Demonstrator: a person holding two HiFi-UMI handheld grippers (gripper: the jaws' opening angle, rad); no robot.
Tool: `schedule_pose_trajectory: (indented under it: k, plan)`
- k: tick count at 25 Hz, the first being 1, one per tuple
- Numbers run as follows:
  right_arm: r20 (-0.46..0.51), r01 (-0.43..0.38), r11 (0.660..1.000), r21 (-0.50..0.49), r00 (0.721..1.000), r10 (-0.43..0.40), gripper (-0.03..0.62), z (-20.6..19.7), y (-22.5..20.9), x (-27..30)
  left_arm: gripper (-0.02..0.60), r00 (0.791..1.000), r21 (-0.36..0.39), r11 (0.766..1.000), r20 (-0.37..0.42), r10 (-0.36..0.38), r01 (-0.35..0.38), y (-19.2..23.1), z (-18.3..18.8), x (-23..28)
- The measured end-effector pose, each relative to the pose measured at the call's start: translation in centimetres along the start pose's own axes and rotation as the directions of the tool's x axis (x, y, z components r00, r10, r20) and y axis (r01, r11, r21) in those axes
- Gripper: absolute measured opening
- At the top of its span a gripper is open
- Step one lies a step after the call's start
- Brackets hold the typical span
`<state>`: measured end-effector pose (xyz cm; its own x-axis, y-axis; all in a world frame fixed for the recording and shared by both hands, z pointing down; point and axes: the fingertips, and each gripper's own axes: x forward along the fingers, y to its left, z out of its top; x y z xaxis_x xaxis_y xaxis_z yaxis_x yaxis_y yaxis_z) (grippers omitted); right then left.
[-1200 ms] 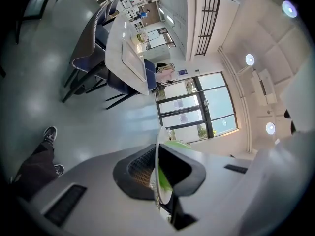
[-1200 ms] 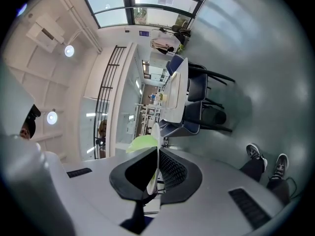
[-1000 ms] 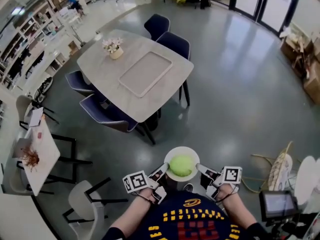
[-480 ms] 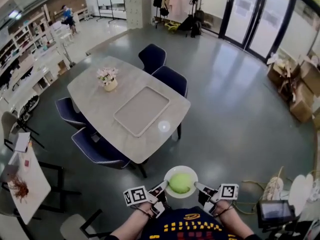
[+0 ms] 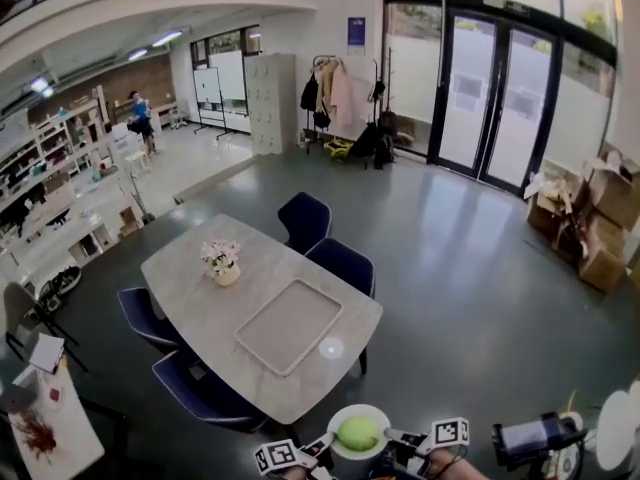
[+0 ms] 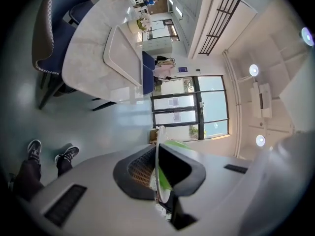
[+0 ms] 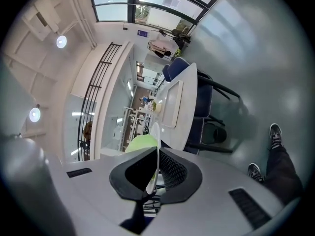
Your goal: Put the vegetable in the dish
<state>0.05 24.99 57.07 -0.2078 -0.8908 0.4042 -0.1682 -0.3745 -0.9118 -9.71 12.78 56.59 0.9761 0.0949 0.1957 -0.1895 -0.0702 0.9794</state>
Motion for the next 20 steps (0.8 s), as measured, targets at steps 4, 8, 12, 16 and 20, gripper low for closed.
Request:
schedule_pose_trajectory:
  k: [4, 8, 12, 16, 20]
  plan:
    - [-0.039, -0.046, 0.999, 0.002, 0.998, 0.046, 0.015, 2.9, 0.6, 1.9, 0.017, 0.998, 0.010, 1.000, 0.060, 0.005, -0.006, -0.4, 2.7, 1.2]
    - [-0.083, -0.088, 0.996, -0.011, 0.993, 0.087, 0.015, 7.0, 1.4, 3.1, 0.017, 0.989, 0.043, 0.999, 0.148, 0.013, -0.020, -1.5, 4.6, 2.9]
    - [-0.127, -0.131, 0.990, -0.051, 0.984, 0.124, 0.015, 11.7, 2.4, 4.0, 0.018, 0.978, 0.031, 0.999, 0.207, 0.023, -0.030, -2.3, 6.4, 6.7]
    - [-0.192, -0.231, 0.945, -0.230, 0.963, 0.189, 0.015, 17.2, 4.1, 4.3, 0.018, 0.969, 0.064, 0.998, 0.246, -0.004, -0.013, -4.8, 7.7, 11.1]
    - [-0.261, -0.277, 0.913, -0.299, 0.944, 0.201, 0.015, 20.4, 4.2, 4.0, 0.018, 0.958, 0.061, 0.996, 0.283, 0.043, -0.062, -5.3, 7.6, 13.2]
